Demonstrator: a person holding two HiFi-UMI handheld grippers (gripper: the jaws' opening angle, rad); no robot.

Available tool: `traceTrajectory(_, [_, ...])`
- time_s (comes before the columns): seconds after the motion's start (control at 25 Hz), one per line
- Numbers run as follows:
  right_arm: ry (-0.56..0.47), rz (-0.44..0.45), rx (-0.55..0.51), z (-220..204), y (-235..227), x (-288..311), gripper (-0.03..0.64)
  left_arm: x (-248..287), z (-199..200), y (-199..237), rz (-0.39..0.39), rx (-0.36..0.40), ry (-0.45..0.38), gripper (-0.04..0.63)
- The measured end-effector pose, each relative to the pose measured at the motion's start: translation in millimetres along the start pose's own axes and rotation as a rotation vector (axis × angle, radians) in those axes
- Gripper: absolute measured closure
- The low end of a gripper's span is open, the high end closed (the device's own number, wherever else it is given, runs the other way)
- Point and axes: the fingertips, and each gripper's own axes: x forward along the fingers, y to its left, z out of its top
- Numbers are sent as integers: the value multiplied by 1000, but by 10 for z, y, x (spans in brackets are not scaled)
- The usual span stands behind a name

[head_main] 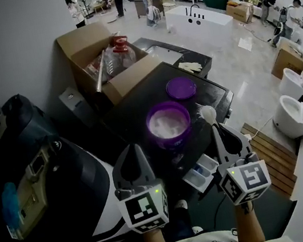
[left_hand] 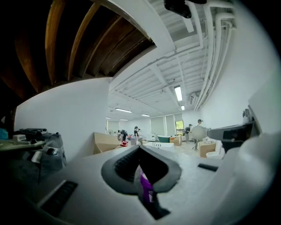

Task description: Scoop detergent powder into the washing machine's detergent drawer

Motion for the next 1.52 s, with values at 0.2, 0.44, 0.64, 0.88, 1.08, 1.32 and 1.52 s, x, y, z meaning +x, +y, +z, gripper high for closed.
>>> traceTrajectory(0.2, [18,1,-6,-24,-50,313,594,348,-1,71,-16,-4,3,594])
traceTrajectory(0.44, [58,13,-2,-114,-71,668,594,710,-71,145,-33,-6,20,594])
traceTrajectory(0.64, [99,17,16,-242,-82,908,594,941,-163,207,-47,-3,42,594])
traceTrajectory(0.88, [177,48,61,-455,-32,1076,594,1087,-325,282,-60,-7,73,594])
traceTrajectory(1.08, [240,66,75,-602,-19,1131,594,1119,-430,291,-64,-8,101,594])
traceTrajectory(1.32, [294,104,82,-763,-53,1173,594,1127,-614,242,-54,-1,145,594])
traceTrajectory(1.52, [356,163,82,-848,-75,1240,594,1122,-703,257,-21,0,186,594])
